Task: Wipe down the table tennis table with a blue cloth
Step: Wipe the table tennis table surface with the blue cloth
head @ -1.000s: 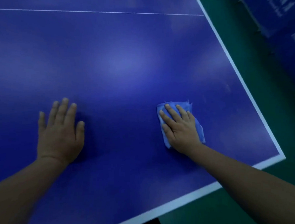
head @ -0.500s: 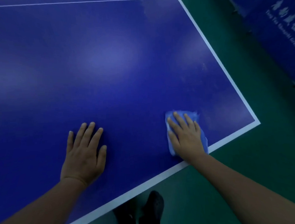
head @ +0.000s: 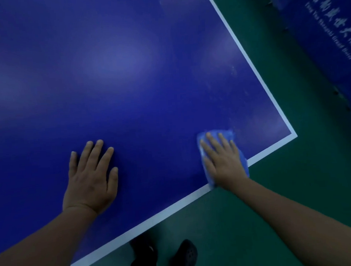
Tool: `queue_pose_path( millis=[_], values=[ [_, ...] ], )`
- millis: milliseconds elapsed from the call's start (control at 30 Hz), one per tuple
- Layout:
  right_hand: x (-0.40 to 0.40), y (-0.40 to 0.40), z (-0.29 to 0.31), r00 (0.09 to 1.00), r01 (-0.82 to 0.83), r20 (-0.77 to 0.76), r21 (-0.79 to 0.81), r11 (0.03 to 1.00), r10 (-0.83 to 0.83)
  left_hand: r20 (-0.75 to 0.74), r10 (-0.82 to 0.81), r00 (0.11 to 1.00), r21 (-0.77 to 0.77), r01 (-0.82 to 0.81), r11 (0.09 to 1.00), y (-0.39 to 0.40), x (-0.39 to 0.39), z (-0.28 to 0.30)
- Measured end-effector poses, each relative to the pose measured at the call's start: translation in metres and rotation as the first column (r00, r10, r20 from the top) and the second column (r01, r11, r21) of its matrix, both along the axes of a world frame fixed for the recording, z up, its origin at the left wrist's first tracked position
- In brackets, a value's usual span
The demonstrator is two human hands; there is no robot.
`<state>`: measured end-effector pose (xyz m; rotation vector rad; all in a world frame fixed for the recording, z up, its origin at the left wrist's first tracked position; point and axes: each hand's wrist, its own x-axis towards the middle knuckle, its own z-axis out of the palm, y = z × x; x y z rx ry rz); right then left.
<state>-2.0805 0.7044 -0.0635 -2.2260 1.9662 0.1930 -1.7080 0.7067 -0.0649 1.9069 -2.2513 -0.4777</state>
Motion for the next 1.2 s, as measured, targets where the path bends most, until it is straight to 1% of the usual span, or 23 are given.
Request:
queue_pose_path(
  millis=[33,67,100,133,167,233,267,300,333,367,433,500,567,600,633,700,767,833,900,967,1067,1133,1200],
  values=[
    [0.004,-0.013,-0.001,0.987,0.159,0.012,-0.011,0.987,-0.158,0.001,-0.001,1.0,0.001,0.001,1.0,0.0,0.0,0.0],
    [0.016,-0.022,-0.003,0.955,0.298,0.02,-0.037,0.954,-0.297,0.001,-0.002,1.0,0.0,0.002,1.0,0.0,0.0,0.0],
    [0.032,-0.023,-0.006,0.926,0.377,0.014,-0.068,0.924,-0.377,0.0,-0.001,1.0,-0.004,0.001,1.0,0.0,0.0,0.0],
    [0.05,-0.017,-0.009,0.925,0.379,0.02,-0.106,0.919,-0.379,-0.004,0.0,1.0,-0.01,0.0,1.0,0.001,0.0,0.0],
    [0.066,-0.004,-0.01,0.95,0.312,0.035,-0.115,0.943,-0.31,-0.008,0.002,1.0,-0.015,-0.002,1.0,0.001,0.0,-0.001],
    [0.078,0.021,-0.01,0.996,0.06,0.077,-0.095,0.994,-0.052,-0.01,0.001,1.0,-0.016,-0.001,1.0,0.0,0.001,-0.001],
    [0.07,0.026,-0.009,0.993,-0.047,0.108,-0.073,0.996,0.055,-0.007,-0.005,1.0,-0.014,0.005,1.0,0.0,0.001,-0.002],
    [0.056,0.024,-0.006,0.985,-0.11,0.127,-0.064,0.992,0.117,-0.005,-0.013,1.0,-0.014,0.013,1.0,0.0,0.002,-0.002],
    [0.042,0.019,-0.003,0.983,-0.129,0.124,-0.065,0.989,0.137,-0.004,-0.016,1.0,-0.018,0.015,1.0,-0.001,0.002,-0.002],
    [0.029,0.013,0.0,0.986,-0.113,0.117,-0.066,0.991,0.12,-0.001,-0.015,1.0,-0.024,0.015,1.0,-0.001,0.001,-0.002],
    [0.015,-0.003,0.004,0.993,0.003,0.122,-0.046,0.999,0.002,0.012,-0.012,1.0,-0.028,0.013,1.0,-0.002,0.0,-0.004],
    [0.023,-0.014,0.003,0.983,0.147,0.116,-0.037,0.989,-0.142,0.045,-0.01,0.999,-0.032,0.012,0.999,-0.002,0.001,-0.008],
    [0.047,-0.019,-0.002,0.977,0.205,0.068,-0.045,0.978,-0.202,0.095,-0.017,0.995,-0.031,0.02,0.999,-0.002,0.005,-0.017],
    [0.059,-0.021,-0.004,0.981,0.184,0.061,-0.038,0.982,-0.182,0.122,-0.023,0.992,-0.024,0.026,0.999,-0.003,0.006,-0.022],
    [0.071,-0.021,-0.006,0.99,0.129,0.066,-0.032,0.991,-0.127,0.146,-0.028,0.989,-0.015,0.03,0.999,-0.003,0.009,-0.028],
    [0.085,-0.02,-0.008,0.995,-0.029,0.095,-0.02,0.999,0.031,0.185,-0.02,0.982,0.006,0.019,1.0,-0.004,0.014,-0.041],
    [0.081,-0.025,-0.009,0.981,-0.15,0.122,-0.04,0.988,0.153,0.182,0.053,0.982,0.005,-0.055,0.998,-0.005,0.009,-0.045],
    [0.062,-0.031,-0.009,0.96,-0.236,0.14,-0.051,0.97,0.241,0.114,0.194,0.974,-0.051,-0.189,0.981,0.001,-0.018,-0.039],
    [0.036,-0.043,-0.01,0.949,-0.264,0.161,-0.052,0.963,0.269,0.043,0.317,0.948,-0.087,-0.312,0.946,0.012,-0.064,-0.025],
    [0.0,-0.059,-0.011,0.952,-0.249,0.176,-0.034,0.968,0.251,0.005,0.344,0.939,-0.074,-0.343,0.936,0.023,-0.12,-0.009],
    [-0.078,-0.089,-0.013,0.982,-0.143,0.116,-0.058,0.988,0.148,-0.032,0.348,0.937,-0.026,-0.349,0.937,0.027,-0.195,0.006],
    [-0.137,-0.112,-0.014,0.996,-0.045,0.069,-0.057,0.997,0.049,-0.016,0.351,0.936,0.006,-0.351,0.936,0.025,-0.232,0.006],
    [-0.186,-0.135,-0.013,0.999,0.036,0.028,-0.037,0.999,-0.035,0.021,0.338,0.941,0.027,-0.339,0.94,0.021,-0.251,0.003]
  ],
)
